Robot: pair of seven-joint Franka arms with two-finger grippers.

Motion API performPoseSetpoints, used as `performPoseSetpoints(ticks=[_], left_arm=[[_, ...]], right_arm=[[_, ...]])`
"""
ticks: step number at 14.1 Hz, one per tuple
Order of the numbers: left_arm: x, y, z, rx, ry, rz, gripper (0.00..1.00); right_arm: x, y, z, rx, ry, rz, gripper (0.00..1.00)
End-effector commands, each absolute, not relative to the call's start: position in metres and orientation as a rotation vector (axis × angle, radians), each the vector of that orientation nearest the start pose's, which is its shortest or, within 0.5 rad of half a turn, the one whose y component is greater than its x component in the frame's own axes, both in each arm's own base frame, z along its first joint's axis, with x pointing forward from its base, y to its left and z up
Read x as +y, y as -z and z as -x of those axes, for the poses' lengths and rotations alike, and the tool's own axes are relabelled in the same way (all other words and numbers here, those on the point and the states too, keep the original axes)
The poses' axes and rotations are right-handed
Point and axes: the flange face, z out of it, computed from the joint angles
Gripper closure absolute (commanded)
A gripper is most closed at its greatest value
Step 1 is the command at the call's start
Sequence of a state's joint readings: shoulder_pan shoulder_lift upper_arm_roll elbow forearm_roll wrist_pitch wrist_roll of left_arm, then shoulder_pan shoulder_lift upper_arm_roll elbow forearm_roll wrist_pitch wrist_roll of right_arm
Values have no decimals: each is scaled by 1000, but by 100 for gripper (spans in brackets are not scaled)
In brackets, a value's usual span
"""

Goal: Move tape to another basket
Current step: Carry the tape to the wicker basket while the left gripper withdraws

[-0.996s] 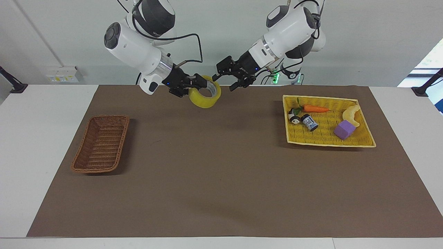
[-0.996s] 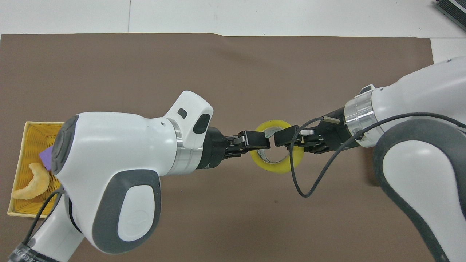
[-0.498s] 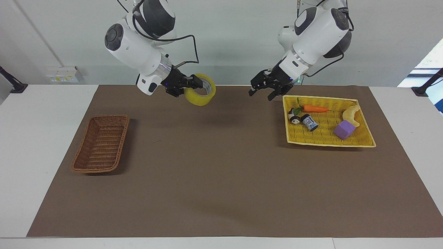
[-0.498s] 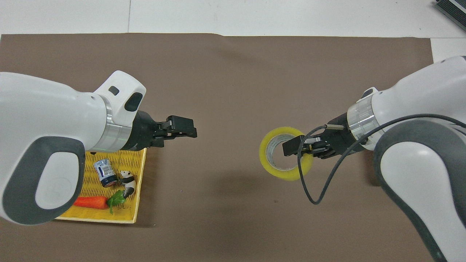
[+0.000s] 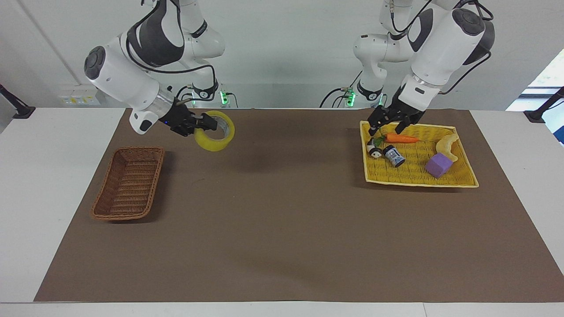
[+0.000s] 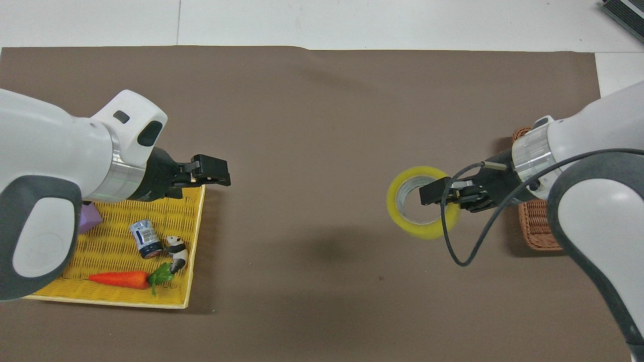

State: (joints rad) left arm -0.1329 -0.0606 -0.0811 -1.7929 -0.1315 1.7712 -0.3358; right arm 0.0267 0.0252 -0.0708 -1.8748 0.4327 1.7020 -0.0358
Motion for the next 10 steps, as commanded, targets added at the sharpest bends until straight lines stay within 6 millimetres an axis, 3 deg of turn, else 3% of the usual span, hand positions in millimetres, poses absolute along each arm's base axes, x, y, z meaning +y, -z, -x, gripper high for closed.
performPoseSetpoints(ticks=[1,6,10], left_arm=[[-85,-593,-534,-110,10,3199,0],[-27,-618,-533,34,-10,3085,0],[-24,-636,-530,67,-64,3089,0]], right_arm=[[-48,-455,-552,121,-149,2729,100],[-149,-397,-561,20,-48,2807,100],[-197,-361,-557,-43,-27,2809,100]])
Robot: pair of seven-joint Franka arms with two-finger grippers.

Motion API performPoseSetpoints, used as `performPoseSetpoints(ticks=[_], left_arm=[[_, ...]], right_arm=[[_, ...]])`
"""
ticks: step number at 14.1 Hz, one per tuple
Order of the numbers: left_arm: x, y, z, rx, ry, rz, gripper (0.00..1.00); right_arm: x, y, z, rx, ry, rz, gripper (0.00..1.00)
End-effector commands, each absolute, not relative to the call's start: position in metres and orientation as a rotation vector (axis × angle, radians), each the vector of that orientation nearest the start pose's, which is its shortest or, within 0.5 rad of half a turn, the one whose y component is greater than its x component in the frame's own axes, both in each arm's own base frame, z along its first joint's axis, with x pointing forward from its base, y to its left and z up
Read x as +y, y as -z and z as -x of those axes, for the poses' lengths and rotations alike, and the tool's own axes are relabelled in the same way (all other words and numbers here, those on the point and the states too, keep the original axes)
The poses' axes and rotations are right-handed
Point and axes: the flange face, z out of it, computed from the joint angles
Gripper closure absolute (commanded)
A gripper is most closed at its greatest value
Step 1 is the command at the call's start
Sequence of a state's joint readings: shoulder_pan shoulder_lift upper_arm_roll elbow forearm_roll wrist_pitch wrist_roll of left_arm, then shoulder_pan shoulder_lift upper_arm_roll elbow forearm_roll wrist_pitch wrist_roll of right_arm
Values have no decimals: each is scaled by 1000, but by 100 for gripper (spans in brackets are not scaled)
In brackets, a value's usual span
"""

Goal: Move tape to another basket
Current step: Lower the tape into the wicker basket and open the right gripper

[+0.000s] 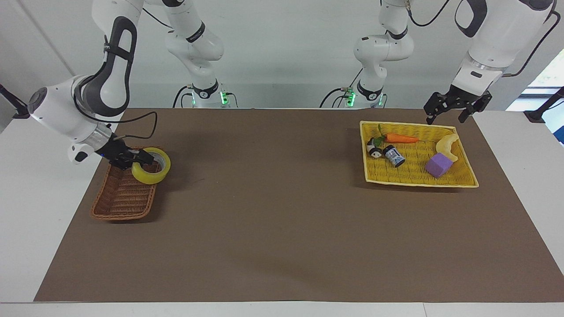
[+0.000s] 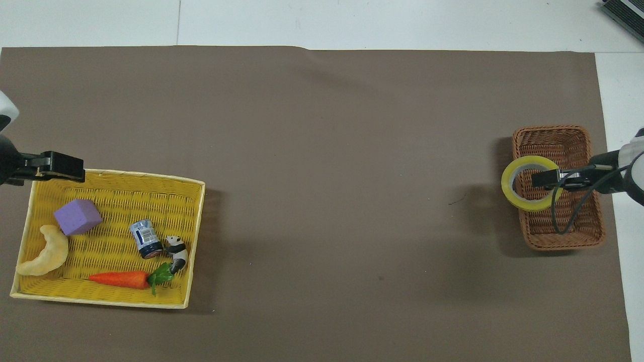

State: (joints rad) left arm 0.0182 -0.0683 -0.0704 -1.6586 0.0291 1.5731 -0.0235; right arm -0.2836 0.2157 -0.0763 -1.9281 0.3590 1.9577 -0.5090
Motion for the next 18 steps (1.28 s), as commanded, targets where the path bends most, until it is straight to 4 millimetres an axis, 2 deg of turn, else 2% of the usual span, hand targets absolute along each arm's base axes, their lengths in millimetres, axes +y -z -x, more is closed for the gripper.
performPoseSetpoints(ticks=[1,2,5,7,9,10,13,15,18], left_arm=[[-21,-643,-528,60,-83,3084,0],[-19,-647,-527,56,-85,3078,0],[-22,-647,-527,60,-79,3087,0],[-21,-646,-526,51,-81,3089,0],[-21,-646,-525,44,-86,3090,0],[-21,-646,-525,43,-86,3090,0],[-21,-646,-525,43,-86,3090,0],[-21,-646,-525,43,-86,3090,0],[-21,-646,-525,43,-86,3090,0]], right_arm=[[-210,-351,-555,-80,-21,2807,100],[-219,-343,-553,-109,-21,2803,100],[-224,-346,-554,-128,-8,2804,100],[-236,-363,-552,-96,-38,2738,100],[-237,-385,-568,-48,41,2687,100],[-240,-386,-567,-49,46,2686,100],[-246,-364,-558,-38,29,2716,100],[-256,-351,-556,-173,5,2791,100],[-266,-330,-556,-268,17,2797,100]])
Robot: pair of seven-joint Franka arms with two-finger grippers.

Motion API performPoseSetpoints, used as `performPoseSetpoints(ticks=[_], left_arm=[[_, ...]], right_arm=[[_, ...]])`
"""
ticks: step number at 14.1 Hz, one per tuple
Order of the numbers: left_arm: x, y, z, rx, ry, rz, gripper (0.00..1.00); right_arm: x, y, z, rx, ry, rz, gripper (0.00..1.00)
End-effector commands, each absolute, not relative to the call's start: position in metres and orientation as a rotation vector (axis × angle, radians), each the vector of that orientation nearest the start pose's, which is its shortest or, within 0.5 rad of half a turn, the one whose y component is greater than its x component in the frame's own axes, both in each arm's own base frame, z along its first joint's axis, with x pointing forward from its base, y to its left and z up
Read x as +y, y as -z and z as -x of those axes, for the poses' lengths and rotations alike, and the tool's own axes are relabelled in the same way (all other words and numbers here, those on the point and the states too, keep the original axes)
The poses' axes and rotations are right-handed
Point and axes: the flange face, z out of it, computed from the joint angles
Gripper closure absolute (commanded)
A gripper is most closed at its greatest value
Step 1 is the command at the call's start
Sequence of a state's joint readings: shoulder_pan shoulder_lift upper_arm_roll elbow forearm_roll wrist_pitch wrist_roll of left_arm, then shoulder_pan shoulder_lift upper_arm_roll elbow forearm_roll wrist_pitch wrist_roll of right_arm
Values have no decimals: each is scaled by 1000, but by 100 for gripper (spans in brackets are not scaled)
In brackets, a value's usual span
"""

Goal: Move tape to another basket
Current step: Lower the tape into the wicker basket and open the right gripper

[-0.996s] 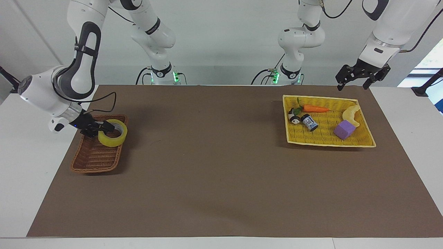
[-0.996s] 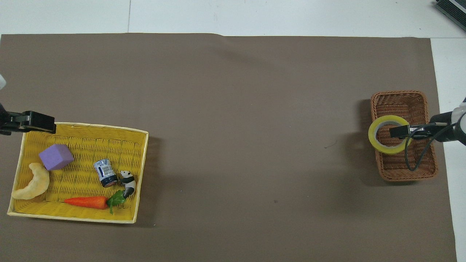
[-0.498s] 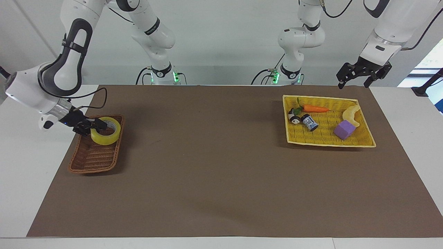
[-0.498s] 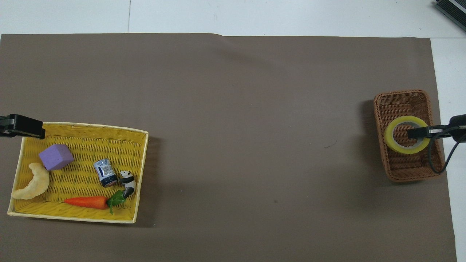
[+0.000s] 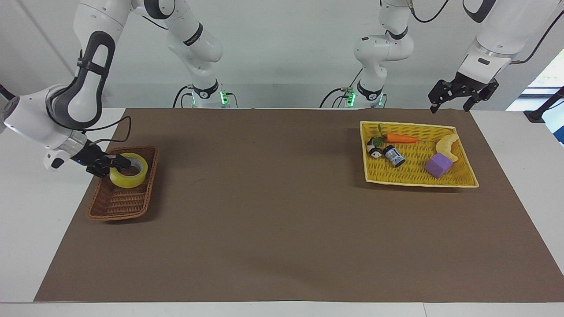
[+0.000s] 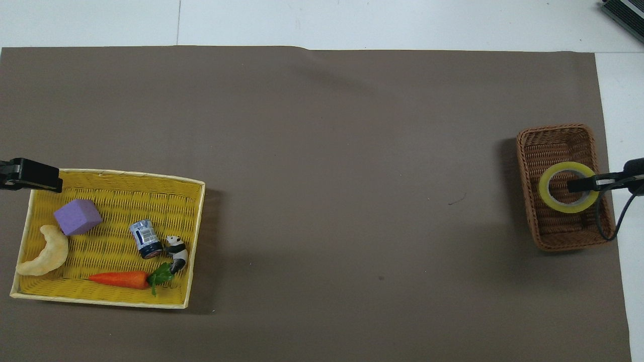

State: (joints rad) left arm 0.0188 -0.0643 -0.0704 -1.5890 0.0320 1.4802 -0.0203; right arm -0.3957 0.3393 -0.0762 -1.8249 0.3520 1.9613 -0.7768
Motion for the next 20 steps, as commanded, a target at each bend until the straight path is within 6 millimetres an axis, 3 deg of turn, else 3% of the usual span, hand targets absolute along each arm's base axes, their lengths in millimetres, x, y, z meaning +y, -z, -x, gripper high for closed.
performPoseSetpoints(ticks=[1,2,3,4,6,9,11,13,16,20], left_arm=[[-21,-646,-525,43,-86,3090,0],[-21,-646,-525,43,-86,3090,0],[-21,-646,-525,43,-86,3090,0],[-21,-646,-525,43,-86,3090,0],[-21,-646,-525,43,-86,3090,0],[-21,-646,-525,43,-86,3090,0],[-21,-646,-525,43,-86,3090,0],[-21,-646,-525,43,-86,3090,0],[-21,-646,-525,43,-86,3090,0],[-21,-646,-525,43,-86,3090,0]], right_arm=[[-267,-327,-556,-260,16,2799,100],[-266,-327,-557,-251,18,2803,85],[-262,-326,-559,-218,8,2805,33],[-261,-326,-560,-181,3,2810,0],[-259,-334,-568,-152,23,2819,0],[-240,-359,-594,-134,147,2896,0],[-214,-378,-612,-162,157,2999,0],[-181,-408,-624,-59,174,3117,0],[-128,-450,-625,115,199,3168,0],[-72,-494,-612,188,176,3152,0]])
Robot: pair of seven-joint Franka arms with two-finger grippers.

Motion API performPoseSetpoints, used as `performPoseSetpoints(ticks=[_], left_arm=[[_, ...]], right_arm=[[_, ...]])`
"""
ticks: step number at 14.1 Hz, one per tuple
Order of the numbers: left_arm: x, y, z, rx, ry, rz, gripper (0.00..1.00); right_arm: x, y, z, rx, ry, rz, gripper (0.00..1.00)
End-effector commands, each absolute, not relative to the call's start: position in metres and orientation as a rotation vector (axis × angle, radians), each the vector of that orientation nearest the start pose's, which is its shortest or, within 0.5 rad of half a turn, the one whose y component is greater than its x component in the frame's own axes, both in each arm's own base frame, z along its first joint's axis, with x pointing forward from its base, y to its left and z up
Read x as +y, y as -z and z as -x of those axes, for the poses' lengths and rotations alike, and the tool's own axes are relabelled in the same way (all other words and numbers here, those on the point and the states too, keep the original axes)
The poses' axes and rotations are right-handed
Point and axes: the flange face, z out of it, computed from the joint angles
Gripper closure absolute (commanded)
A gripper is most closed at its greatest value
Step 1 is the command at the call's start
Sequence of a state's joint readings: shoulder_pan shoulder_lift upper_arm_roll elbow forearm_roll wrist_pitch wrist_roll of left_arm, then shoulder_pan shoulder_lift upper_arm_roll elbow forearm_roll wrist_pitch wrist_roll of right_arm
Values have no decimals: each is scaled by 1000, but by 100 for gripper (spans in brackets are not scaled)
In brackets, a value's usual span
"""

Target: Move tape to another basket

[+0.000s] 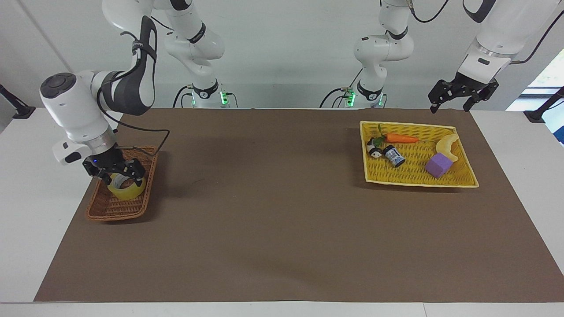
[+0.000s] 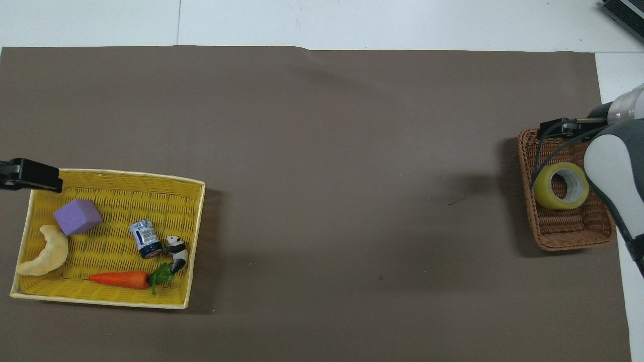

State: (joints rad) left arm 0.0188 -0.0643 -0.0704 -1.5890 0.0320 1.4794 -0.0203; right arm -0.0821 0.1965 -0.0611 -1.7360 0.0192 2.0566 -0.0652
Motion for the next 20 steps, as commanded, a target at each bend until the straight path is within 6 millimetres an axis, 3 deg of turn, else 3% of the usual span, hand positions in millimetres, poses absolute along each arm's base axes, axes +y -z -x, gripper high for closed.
performPoseSetpoints(ticks=[1,5,8,11,12,16,20], left_arm=[[-21,-646,-525,43,-86,3090,0],[-21,-646,-525,43,-86,3090,0],[-21,-646,-525,43,-86,3090,0],[-21,-646,-525,43,-86,3090,0],[-21,-646,-525,43,-86,3090,0],[-21,-646,-525,43,-86,3090,0],[-21,-646,-525,43,-86,3090,0]], right_arm=[[-58,-510,-603,204,164,3149,0],[-1,-565,-565,320,101,3145,0],[-3,-604,-534,307,88,3144,0],[-15,-663,-506,330,0,3127,0],[-15,-675,-500,316,-39,3126,0],[-16,-671,-489,124,-73,3138,0],[-23,-671,-489,130,-70,3137,0]])
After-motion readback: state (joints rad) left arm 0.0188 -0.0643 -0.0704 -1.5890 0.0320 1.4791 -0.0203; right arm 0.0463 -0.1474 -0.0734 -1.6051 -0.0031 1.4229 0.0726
